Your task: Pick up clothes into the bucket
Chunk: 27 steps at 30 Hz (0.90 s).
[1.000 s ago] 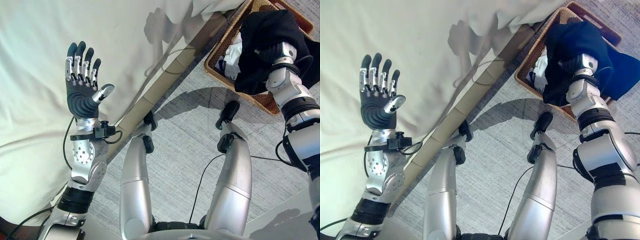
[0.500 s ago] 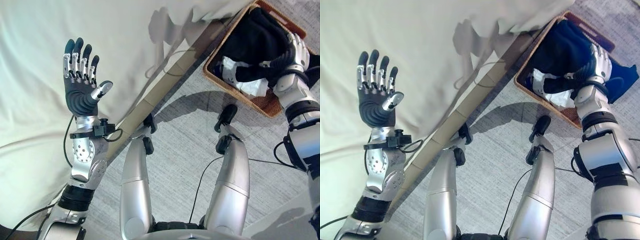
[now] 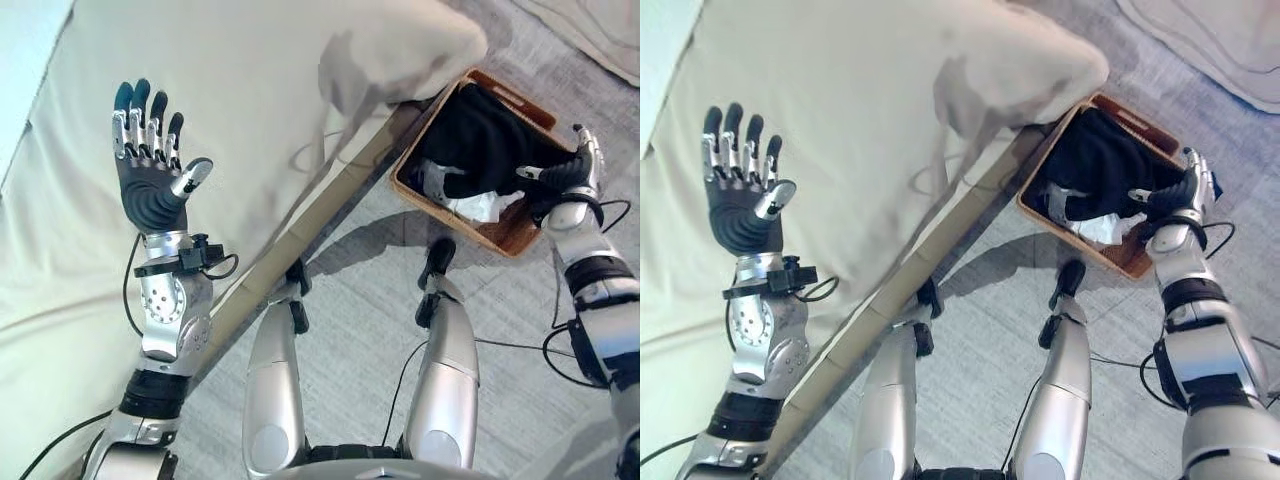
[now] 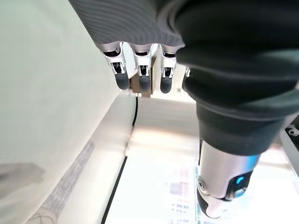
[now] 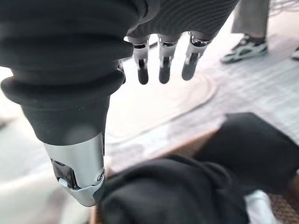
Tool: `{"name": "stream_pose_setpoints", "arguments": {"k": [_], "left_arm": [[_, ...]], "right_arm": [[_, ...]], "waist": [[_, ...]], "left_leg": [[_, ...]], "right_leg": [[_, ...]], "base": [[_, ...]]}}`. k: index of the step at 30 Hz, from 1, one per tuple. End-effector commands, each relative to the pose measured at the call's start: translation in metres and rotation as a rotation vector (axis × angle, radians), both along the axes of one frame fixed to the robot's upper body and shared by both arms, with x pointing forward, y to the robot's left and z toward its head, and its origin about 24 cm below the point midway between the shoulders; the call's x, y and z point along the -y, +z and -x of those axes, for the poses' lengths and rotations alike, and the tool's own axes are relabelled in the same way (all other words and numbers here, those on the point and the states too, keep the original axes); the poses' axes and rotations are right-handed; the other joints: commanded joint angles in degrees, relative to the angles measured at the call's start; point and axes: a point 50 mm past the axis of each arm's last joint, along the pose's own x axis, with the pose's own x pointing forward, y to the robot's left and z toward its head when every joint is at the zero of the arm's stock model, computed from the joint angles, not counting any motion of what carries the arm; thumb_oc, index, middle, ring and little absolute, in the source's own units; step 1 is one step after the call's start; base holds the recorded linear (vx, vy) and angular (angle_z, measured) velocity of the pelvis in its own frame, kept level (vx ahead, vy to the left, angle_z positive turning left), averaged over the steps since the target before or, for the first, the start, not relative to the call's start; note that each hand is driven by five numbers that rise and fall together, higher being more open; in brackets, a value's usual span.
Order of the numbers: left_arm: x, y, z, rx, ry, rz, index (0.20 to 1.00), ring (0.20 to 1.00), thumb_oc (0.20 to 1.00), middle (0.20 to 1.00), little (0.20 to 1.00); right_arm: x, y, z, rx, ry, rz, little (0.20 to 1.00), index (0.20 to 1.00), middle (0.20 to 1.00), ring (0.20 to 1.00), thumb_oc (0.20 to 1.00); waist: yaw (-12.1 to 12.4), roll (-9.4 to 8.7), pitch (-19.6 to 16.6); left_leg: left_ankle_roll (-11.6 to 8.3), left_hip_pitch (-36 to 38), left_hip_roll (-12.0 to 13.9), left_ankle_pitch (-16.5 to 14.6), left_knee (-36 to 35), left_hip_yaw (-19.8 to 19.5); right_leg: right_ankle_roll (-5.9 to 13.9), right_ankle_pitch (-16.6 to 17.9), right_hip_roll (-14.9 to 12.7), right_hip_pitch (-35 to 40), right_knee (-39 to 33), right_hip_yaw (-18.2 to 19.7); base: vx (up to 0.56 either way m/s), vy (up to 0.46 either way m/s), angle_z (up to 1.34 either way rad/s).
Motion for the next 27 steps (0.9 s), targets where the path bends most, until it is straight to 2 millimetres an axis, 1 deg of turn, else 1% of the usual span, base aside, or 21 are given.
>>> {"name": "stream_pose_setpoints", "arguments": {"k": [1,3,4,5,6,7,8,10,11,13,15,17,19,21,24,26,27], "left_arm": [[-0.013,-0.007,0.008,0.009,0.081,-0.014,1.0,1.0,1.0,1.0,1.0],[-0.017,-0.015,0.006,-0.029,0.095,-0.023,1.0,1.0,1.0,1.0,1.0],[-0.017,-0.017,0.006,-0.033,0.093,-0.026,1.0,1.0,1.0,1.0,1.0],[-0.017,-0.018,0.007,-0.036,0.089,-0.032,1.0,1.0,1.0,1.0,1.0],[-0.017,-0.024,0.006,-0.064,0.08,-0.03,1.0,1.0,1.0,1.0,1.0],[-0.017,-0.024,0.006,-0.065,0.079,-0.03,1.0,1.0,1.0,1.0,1.0],[-0.017,-0.034,0.007,-0.108,0.061,-0.02,1.0,1.0,1.0,1.0,1.0],[-0.017,-0.045,0.008,-0.16,0.046,-0.039,1.0,1.0,1.0,1.0,1.0],[-0.015,-0.051,0.007,-0.191,0.022,-0.046,1.0,1.0,1.0,1.0,1.0],[-0.012,-0.066,0.006,-0.256,-0.018,-0.054,1.0,1.0,1.0,1.0,1.0],[-0.011,-0.08,0.008,-0.327,-0.025,-0.094,1.0,1.0,1.0,1.0,1.0],[-0.014,-0.09,0.013,-0.378,-0.026,-0.119,1.0,1.0,1.0,1.0,1.0],[-0.018,-0.103,0.022,-0.435,-0.017,-0.142,1.0,1.0,1.0,1.0,1.0],[-0.019,-0.111,0.028,-0.471,-0.014,-0.146,1.0,1.0,1.0,1.0,1.0],[-0.018,-0.124,0.033,-0.528,-0.022,-0.148,1.0,1.0,1.0,1.0,1.0],[-0.014,-0.128,0.033,-0.546,-0.019,-0.161,1.0,1.0,1.0,1.0,1.0],[-0.014,-0.13,0.033,-0.556,-0.02,-0.148,1.0,1.0,1.0,1.0,1.0]], "right_arm": [[-0.027,-0.027,0.014,0.096,0.102,-0.057,1.0,1.0,1.0,1.0,1.0],[-0.039,-0.037,0.026,0.137,0.165,-0.1,1.0,1.0,1.0,1.0,1.0],[-0.048,-0.04,0.034,0.169,0.213,-0.121,1.0,1.0,1.0,1.0,1.0],[-0.05,-0.046,0.041,0.17,0.231,-0.13,1.0,1.0,1.0,1.0,1.0],[-0.054,-0.05,0.046,0.189,0.253,-0.17,1.0,1.0,1.0,1.0,1.0],[-0.054,-0.05,0.046,0.188,0.253,-0.171,1.0,1.0,1.0,1.0,1.0],[-0.066,-0.052,0.055,0.236,0.321,-0.252,1.0,1.0,1.0,1.0,1.0],[-0.072,-0.06,0.064,0.246,0.369,-0.338,1.0,1.0,1.0,1.0,1.0],[-0.077,-0.06,0.068,0.259,0.416,-0.37,1.0,1.0,1.0,1.0,1.0],[-0.081,-0.072,0.077,0.261,0.458,-0.498,1.0,1.0,1.0,1.0,1.0],[-0.093,-0.083,0.085,0.273,0.507,-0.645,1.0,1.0,1.0,1.0,1.0],[-0.099,-0.094,0.093,0.239,0.533,-0.716,1.0,1.0,1.0,1.0,1.0],[-0.107,-0.109,0.1,0.198,0.546,-0.794,1.0,1.0,1.0,1.0,1.0],[-0.114,-0.116,0.106,0.148,0.565,-0.788,1.0,1.0,1.0,1.0,1.0],[-0.125,-0.131,0.113,0.034,0.589,-0.734,1.0,1.0,1.0,1.0,1.0],[-0.131,-0.143,0.118,-0.022,0.577,-0.746,1.0,1.0,1.0,1.0,1.0],[-0.134,-0.146,0.118,-0.044,0.582,-0.739,1.0,1.0,1.0,1.0,1.0]], "waist": [[-1.06,-2.19,-4.56],[-1.34,-2.63,-5.29],[-1.53,-2.99,-5.79],[-1.56,-3.24,-6.3],[-1.58,-3.55,-6.95],[-1.57,-3.55,-6.86],[-1.58,-4.07,-8.1],[-1.36,-4.61,-9.4],[-0.97,-4.55,-10.04],[-0.37,-4.55,-11.53],[0.4,-4.51,-13.28],[0.65,-4.92,-15.27],[1.27,-5.13,-16.88],[1.74,-5.31,-18.33],[2.45,-5.44,-20.49],[2.99,-5.54,-21.5],[3.14,-5.67,-21.92]], "left_leg": [[-2.7,4.03,0.27,-0.99,-3.35,-4.58],[-2.73,7.33,0.13,-0.52,-5.23,-4.9],[-2.77,9.19,0.17,-0.26,-6.31,-5.1],[-2.68,10.54,0.11,-0.14,-6.95,-5.26],[-2.76,12.0,0.27,-0.07,-7.75,-5.3],[-2.76,12.23,0.27,-0.02,-7.88,-5.34],[-2.78,14.53,0.32,0.09,-8.89,-5.39],[-2.67,16.57,0.2,0.56,-10.05,-5.63],[-2.78,17.94,0.36,0.41,-10.73,-5.8],[-2.76,20.32,0.24,0.79,-12.56,-6.04],[-3.15,22.52,0.47,1.59,-14.66,-6.3],[-3.22,23.96,0.44,2.3,-16.41,-6.26],[-3.45,25.91,0.64,2.79,-18.33,-5.96],[-3.58,27.34,0.87,3.07,-19.65,-5.71],[-3.93,29.34,1.32,3.57,-21.52,-5.49],[-3.9,30.31,1.49,3.38,-21.36,-5.6],[-3.87,30.71,1.5,3.22,-21.15,-5.73]], "right_leg": [[4.69,3.04,0.42,6.56,-6.79,2.75],[4.99,3.49,0.75,10.31,-8.96,2.06],[5.13,3.67,0.94,12.45,-10.22,1.74],[5.18,3.77,1.08,14.26,-11.29,1.15],[5.33,3.99,1.12,16.15,-12.36,0.54],[5.33,4.04,1.14,16.44,-12.51,0.44],[5.56,4.54,1.37,19.5,-14.44,-0.18],[5.76,5.01,1.34,22.28,-16.01,-1.33],[5.93,4.78,1.51,23.81,-16.53,-1.89],[6.08,4.84,1.66,26.54,-17.54,-3.1],[6.34,4.9,2.12,29.09,-18.9,-4.68],[6.57,5.22,2.63,30.65,-20.29,-5.73],[6.74,5.28,3.15,32.44,-21.59,-6.84],[6.84,5.4,3.53,33.67,-22.49,-7.48],[6.94,5.24,4.05,35.78,-23.55,-8.49],[6.93,4.8,4.02,36.99,-23.43,-8.85],[6.9,4.53,4.05,37.37,-23.21,-8.81]], "base": [[0.12,-0.031,0.02],[0.11,-0.017,-0.01],[0.12,-0.02,0.04],[0.12,-0.023,0.04],[0.08,-0.014,0.07],[0.11,0.006,0.07],[0.11,0.009,0.05],[0.12,0.021,0.07],[0.11,0.033,0.15],[0.12,0.045,0.2],[0.1,0.048,0.22],[0.09,0.016,0.21],[0.08,0.019,0.17],[0.07,0.01,0.09],[0.07,0.006,0.01],[0.08,0.007,0.07],[0.08,-0.006,0.04]]}}
